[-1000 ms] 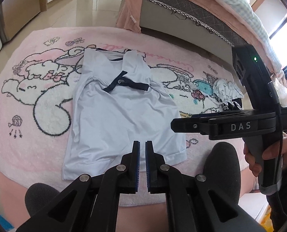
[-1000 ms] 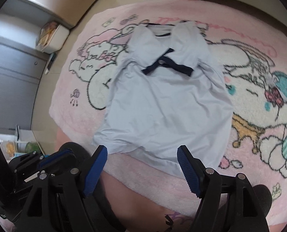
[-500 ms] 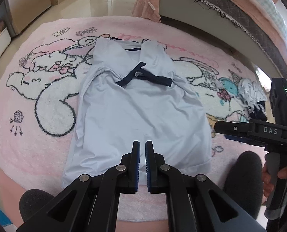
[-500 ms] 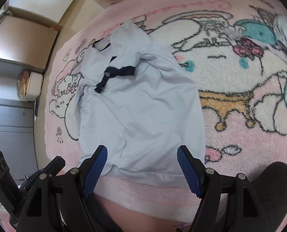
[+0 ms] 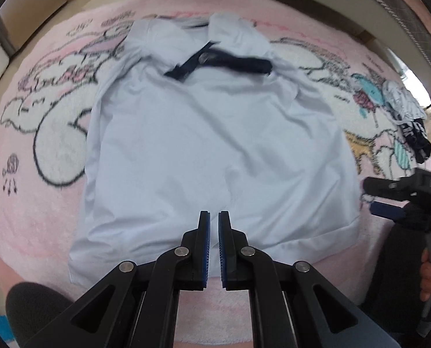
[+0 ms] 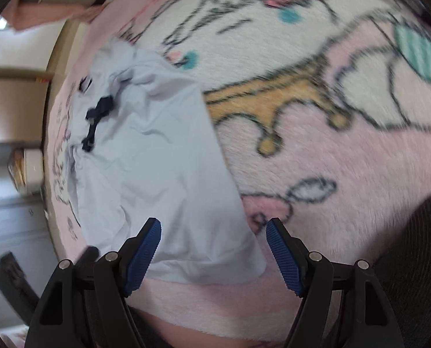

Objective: Fold clothes
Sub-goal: 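Move both open grippers over the shirt hem, then close the left gripper on the white shirt hem while the right gripper moves to the shirt's side edge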

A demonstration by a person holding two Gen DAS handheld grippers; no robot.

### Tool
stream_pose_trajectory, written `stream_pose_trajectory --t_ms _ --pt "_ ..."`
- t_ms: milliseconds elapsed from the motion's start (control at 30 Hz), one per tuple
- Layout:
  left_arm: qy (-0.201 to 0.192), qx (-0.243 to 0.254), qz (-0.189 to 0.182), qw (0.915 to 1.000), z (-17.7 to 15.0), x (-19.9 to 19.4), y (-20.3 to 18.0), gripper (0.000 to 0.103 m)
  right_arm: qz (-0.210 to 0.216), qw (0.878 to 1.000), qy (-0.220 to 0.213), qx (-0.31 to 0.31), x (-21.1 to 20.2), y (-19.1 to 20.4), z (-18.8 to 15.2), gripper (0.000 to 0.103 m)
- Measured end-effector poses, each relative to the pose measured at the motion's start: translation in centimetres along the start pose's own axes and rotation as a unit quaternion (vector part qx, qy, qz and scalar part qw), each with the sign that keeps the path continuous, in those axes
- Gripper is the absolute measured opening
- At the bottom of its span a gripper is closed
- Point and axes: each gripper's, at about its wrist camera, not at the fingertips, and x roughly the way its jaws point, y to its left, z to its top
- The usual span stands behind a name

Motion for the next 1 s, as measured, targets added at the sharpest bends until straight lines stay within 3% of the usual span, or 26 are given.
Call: stream_pose_trajectory --t_ms 100,233,433,567,733,867,933,1000 --pt "0.006 -0.036 -0.004 0.9993 -0.5 0.3 1.7 0.005 -0.007 1.0 -0.012 0.0 -0.7 -0.3 0.2 0.075" --pt "-0.001 -0.036 -0.018 0.9992 -0.8 -0.2 1.2 0.005 -0.046 0.998 -0.037 -0.031 -0.8 0.6 1.5 0.075" --pt "-0.026 0.032 -0.06 0.9973 -1.7 -0.2 -4.6 0.005 -0.025 0.997 -0.045 -0.063 -0.4 2.2 4.1 0.075" --pt "-0.06 0.112 -0.046 0.9908 -2.9 0.6 -9.7 0.005 -0.016 0.994 -0.04 -0.098 -0.4 4.6 6.6 0.075" --pt "-0.119 0.2 0.016 0.9724 -5.0 1.8 -14.7 0.005 -0.013 0.988 -0.043 -0.149 -0.3 8.8 11.0 0.076" --pt "-0.156 0.26 0.068 0.9506 -6.1 3.0 -17.1 0.005 -0.017 0.979 -0.031 -0.201 0.4 12.2 14.1 0.076" --pt "-0.175 0.296 0.106 0.933 -6.5 3.7 -18.0 0.005 -0.014 0.977 -0.022 -0.213 1.1 13.8 16.0 0.076" --pt "-0.199 0.338 0.139 0.9091 -7.2 4.1 -18.9 0.005 -0.017 0.976 -0.008 -0.215 2.2 15.2 17.6 0.076"
